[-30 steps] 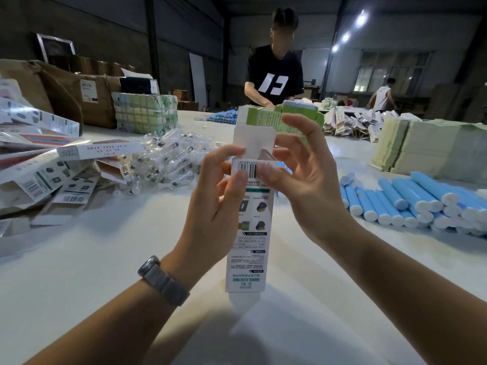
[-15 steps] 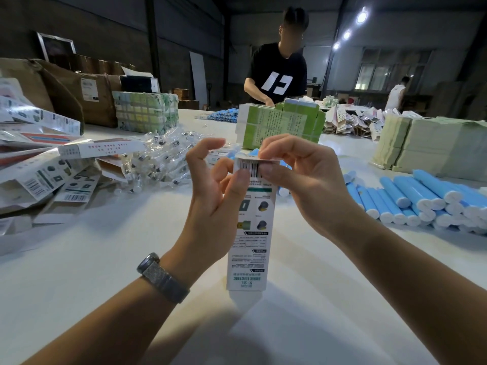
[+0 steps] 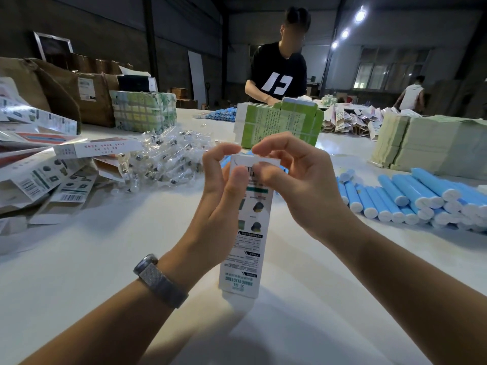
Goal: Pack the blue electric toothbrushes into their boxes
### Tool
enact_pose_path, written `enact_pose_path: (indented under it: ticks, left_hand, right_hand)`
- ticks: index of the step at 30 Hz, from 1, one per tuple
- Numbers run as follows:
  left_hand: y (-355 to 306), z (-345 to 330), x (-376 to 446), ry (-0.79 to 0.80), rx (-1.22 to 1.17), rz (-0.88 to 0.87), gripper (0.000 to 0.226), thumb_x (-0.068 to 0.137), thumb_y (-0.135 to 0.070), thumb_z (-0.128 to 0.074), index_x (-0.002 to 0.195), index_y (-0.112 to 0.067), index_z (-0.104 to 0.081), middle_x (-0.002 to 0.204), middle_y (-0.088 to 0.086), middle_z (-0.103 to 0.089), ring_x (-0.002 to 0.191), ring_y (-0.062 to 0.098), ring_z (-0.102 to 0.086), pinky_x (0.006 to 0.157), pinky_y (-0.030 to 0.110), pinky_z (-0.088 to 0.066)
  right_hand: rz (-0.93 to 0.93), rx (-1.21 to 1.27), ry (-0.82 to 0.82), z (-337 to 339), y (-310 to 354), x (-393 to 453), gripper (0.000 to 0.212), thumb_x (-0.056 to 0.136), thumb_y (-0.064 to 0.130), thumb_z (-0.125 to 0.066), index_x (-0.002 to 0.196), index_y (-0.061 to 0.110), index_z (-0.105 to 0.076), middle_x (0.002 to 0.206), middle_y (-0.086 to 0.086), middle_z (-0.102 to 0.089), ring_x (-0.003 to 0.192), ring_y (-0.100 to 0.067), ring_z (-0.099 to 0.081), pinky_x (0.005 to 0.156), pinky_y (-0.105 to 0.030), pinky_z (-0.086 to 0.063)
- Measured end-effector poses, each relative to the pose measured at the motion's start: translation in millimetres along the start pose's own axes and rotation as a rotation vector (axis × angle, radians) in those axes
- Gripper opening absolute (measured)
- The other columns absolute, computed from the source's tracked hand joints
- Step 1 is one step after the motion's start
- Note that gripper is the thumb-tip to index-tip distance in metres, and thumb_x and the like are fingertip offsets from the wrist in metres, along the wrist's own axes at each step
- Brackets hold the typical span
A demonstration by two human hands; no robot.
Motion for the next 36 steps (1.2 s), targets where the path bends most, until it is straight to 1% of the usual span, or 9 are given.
enact_pose_path:
  ticks: [5,9,13,16,18,21,26,31,36]
  left_hand:
    - [1,2,1,-0.068,0.098,-0.066,0.016,0.105,-0.027,-0.032,0.12,-0.026,-0.038,0.084,-0.008,-0.065,0.067,0.01,-0.064,0.057,0.021,-0.05]
    - [-4,-1,-1,0.014,0.169,-0.123,0.021,0.107,-0.027,-0.033,0.127,-0.03,-0.033,0.092,-0.011,-0.07,0.071,0.008,-0.067,0.062,0.018,-0.05]
    - [-5,-3,-3,0.048,0.247,-0.115,0.046,0.093,-0.027,-0.051,0.131,-0.034,-0.027,0.1,-0.018,-0.063,0.079,0.011,-0.066,0.066,0.022,-0.052]
    - [-5,-4,-4,0.051,0.285,-0.119,0.068,0.084,-0.024,-0.066,0.134,-0.036,-0.022,0.107,-0.02,-0.063,0.086,0.015,-0.071,0.07,0.025,-0.057]
    - [-4,-4,-4,0.047,0.293,-0.118,0.074,0.082,-0.022,-0.07,0.136,-0.033,-0.021,0.111,-0.015,-0.063,0.091,0.022,-0.072,0.073,0.031,-0.06]
    - [-3,-3,-4,0.03,0.321,-0.108,0.076,0.081,-0.024,-0.071,0.137,-0.035,-0.021,0.11,-0.01,-0.062,0.091,0.023,-0.072,0.073,0.035,-0.062]
    - [-4,-5,-4,0.029,0.315,-0.117,0.077,0.08,-0.02,-0.071,0.137,-0.033,-0.02,0.109,-0.011,-0.06,0.091,0.021,-0.071,0.071,0.026,-0.059]
    - [-8,-7,-5,0.05,0.359,-0.168,0.084,0.08,-0.02,-0.071,0.14,-0.036,-0.015,0.115,-0.018,-0.055,0.096,0.019,-0.07,0.075,0.028,-0.061]
    - [-10,-6,-5,0.052,0.352,-0.207,0.081,0.08,-0.018,-0.07,0.136,-0.046,-0.018,0.114,-0.015,-0.053,0.09,0.02,-0.069,0.071,0.028,-0.061]
  right_hand:
    - [0.039,-0.041,-0.001,-7,9,-1,0.016,0.079,0.004,-0.064,0.082,0.019,-0.066,0.091,-0.001,-0.056,0.083,-0.006,-0.057,0.07,-0.021,-0.049]
    - [0.024,-0.013,-0.031,-8,13,0,0.015,0.074,0.002,-0.063,0.072,0.017,-0.061,0.09,-0.009,-0.053,0.081,-0.01,-0.054,0.071,-0.023,-0.047]
    - [-0.035,0.002,-0.008,-5,12,1,0.008,0.077,0.009,-0.065,0.072,0.014,-0.061,0.087,-0.006,-0.059,0.082,-0.018,-0.059,0.074,-0.036,-0.051]
    - [-0.078,-0.057,0.041,-6,11,1,0.006,0.079,0.014,-0.063,0.084,0.018,-0.065,0.086,-0.006,-0.062,0.084,-0.031,-0.066,0.064,-0.034,-0.058]
    - [-0.075,-0.082,0.057,-4,12,3,0.009,0.081,0.013,-0.064,0.088,0.017,-0.069,0.092,-0.006,-0.061,0.085,-0.024,-0.066,0.064,-0.028,-0.057]
    - [-0.005,-0.158,0.04,-1,17,5,0.007,0.083,0.01,-0.068,0.086,0.015,-0.073,0.09,-0.002,-0.059,0.083,-0.014,-0.063,0.063,-0.024,-0.055]
    - [0.082,-0.261,-0.051,-3,20,4,0.011,0.085,0.018,-0.065,0.082,0.026,-0.073,0.08,0.006,-0.058,0.086,-0.024,-0.063,0.07,-0.041,-0.057]
    - [0.097,-0.216,-0.106,-3,25,4,0.014,0.086,0.018,-0.064,0.081,0.026,-0.073,0.073,0.012,-0.058,0.078,-0.019,-0.062,0.063,-0.03,-0.05]
    - [0.033,-0.15,-0.063,-1,24,6,0.011,0.084,0.019,-0.065,0.08,0.022,-0.075,0.073,0.006,-0.057,0.082,-0.03,-0.062,0.068,-0.043,-0.054]
Point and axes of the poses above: each hand's wrist, its own x-axis towards the middle knuckle, its own z-axis out of the back of the hand, y = z × x, the point moved 4 cm from there along x, towards the middle knuckle
